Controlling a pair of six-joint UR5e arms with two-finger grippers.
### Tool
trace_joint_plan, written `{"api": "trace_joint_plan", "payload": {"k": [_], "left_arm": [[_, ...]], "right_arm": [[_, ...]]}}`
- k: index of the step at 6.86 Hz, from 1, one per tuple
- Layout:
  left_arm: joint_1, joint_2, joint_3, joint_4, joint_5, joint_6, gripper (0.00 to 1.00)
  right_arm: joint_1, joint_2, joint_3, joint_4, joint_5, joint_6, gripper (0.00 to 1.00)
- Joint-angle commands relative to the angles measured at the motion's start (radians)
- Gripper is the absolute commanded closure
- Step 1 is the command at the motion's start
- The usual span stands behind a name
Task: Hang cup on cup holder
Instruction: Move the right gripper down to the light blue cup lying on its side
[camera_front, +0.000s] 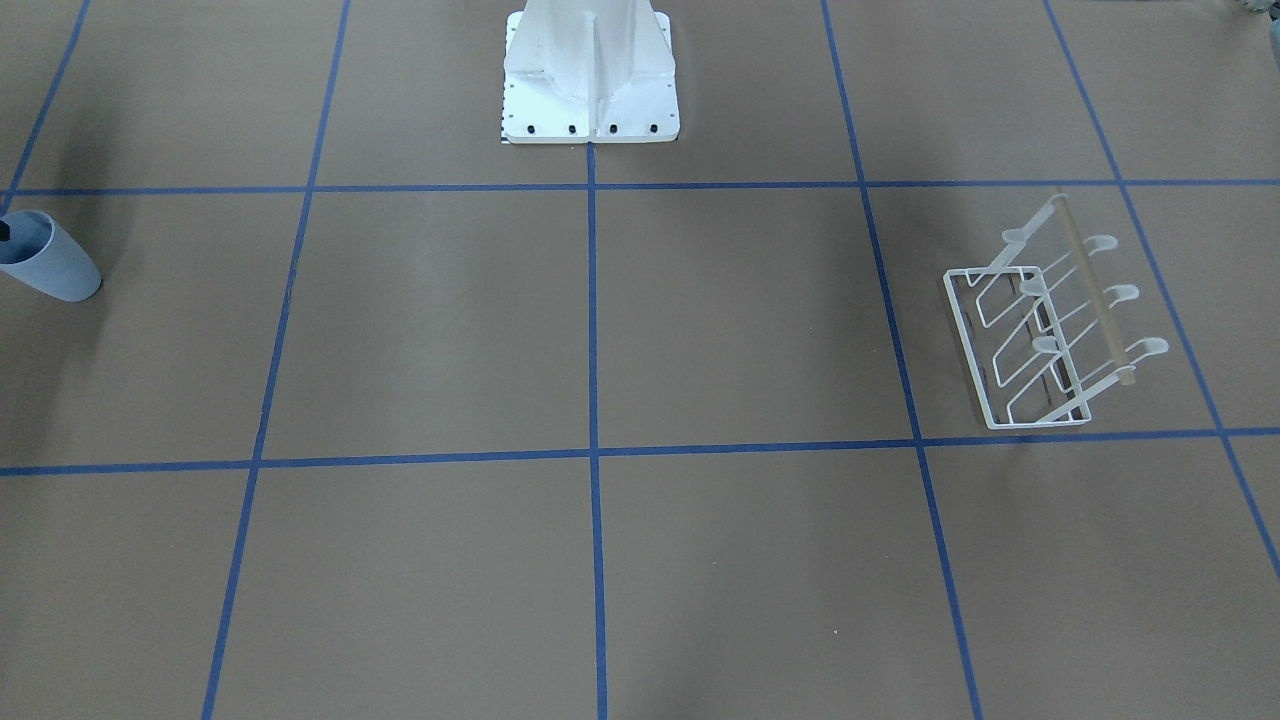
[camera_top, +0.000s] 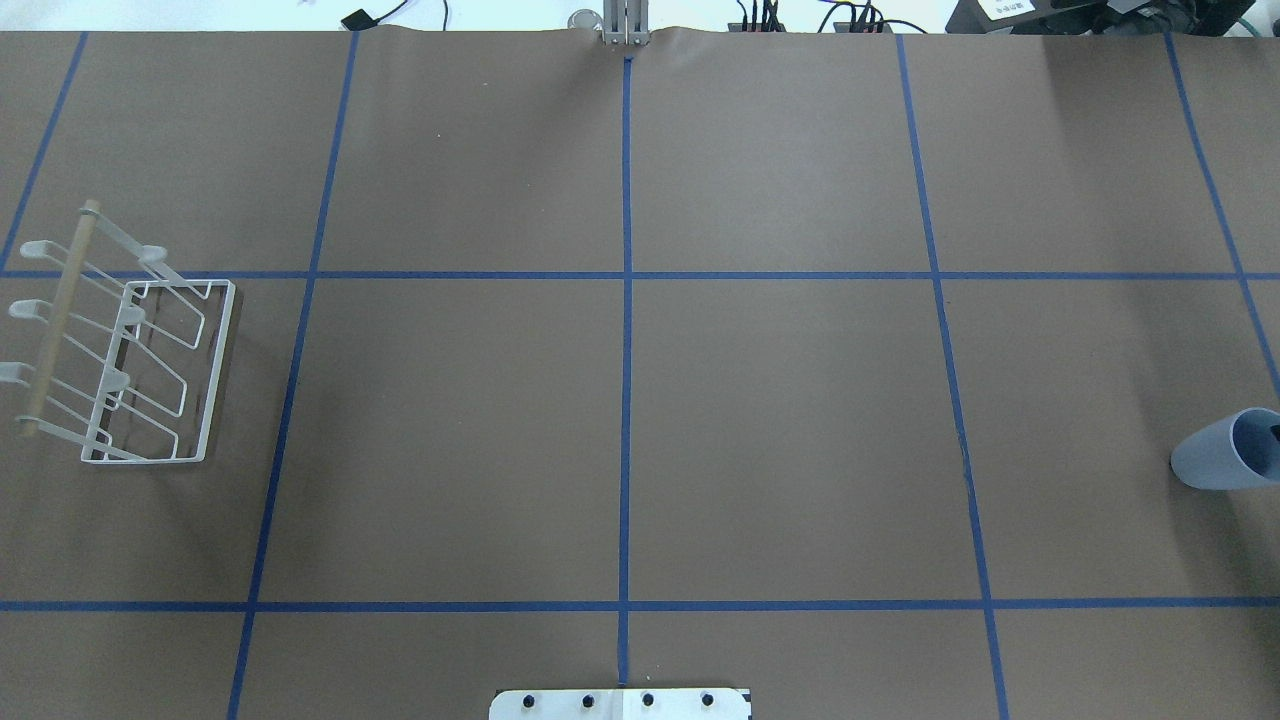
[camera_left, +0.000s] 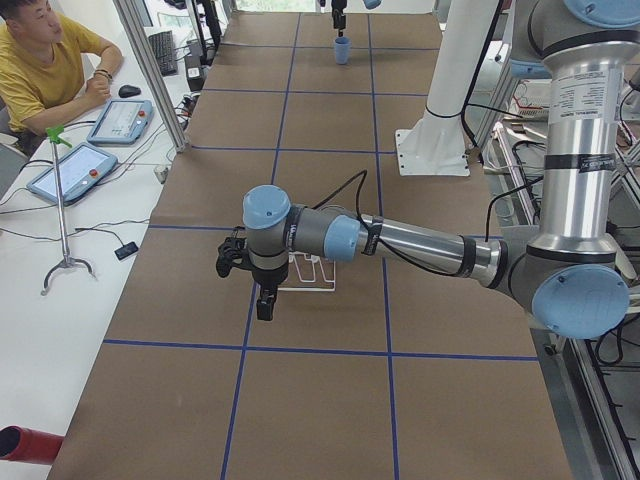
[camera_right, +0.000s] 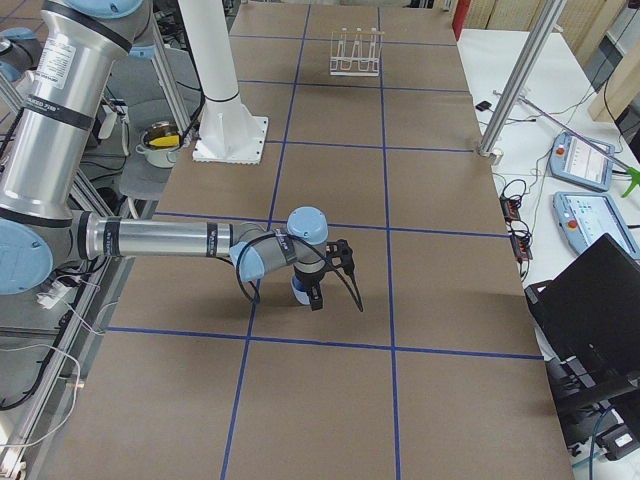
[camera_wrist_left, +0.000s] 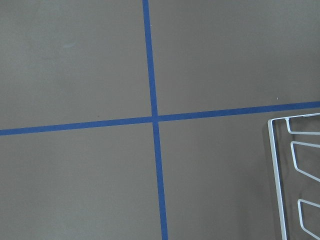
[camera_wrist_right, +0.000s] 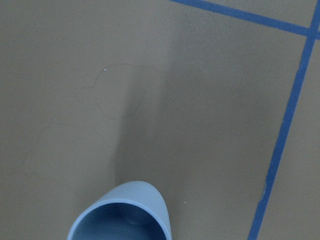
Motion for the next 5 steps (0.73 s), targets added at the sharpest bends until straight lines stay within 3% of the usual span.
{"api": "trace_joint_plan", "payload": {"k": [1, 2, 3, 5], "left_arm": [[0.000, 0.001, 0.000, 0.000, 0.000, 0.000, 0.01], [-0.001, 0.001, 0.000, 0.000, 0.000, 0.000, 0.01], [0.000, 0.001, 0.000, -0.002, 0.000, 0.000, 0.01], [-0.001, 0.001, 0.000, 0.000, 0.000, 0.000, 0.01]], "right_arm": [[-0.037, 0.012, -0.019, 0.002, -0.014, 0.000, 0.37], [-0.040, 0.018, -0.023, 0.002, -0.014, 0.000, 0.80], [-0.040, 0.022, -0.022, 0.003, -0.013, -0.010, 1.00], [-0.039, 0.028, -0.011, 0.003, -0.003, -0.014, 1.00]]}}
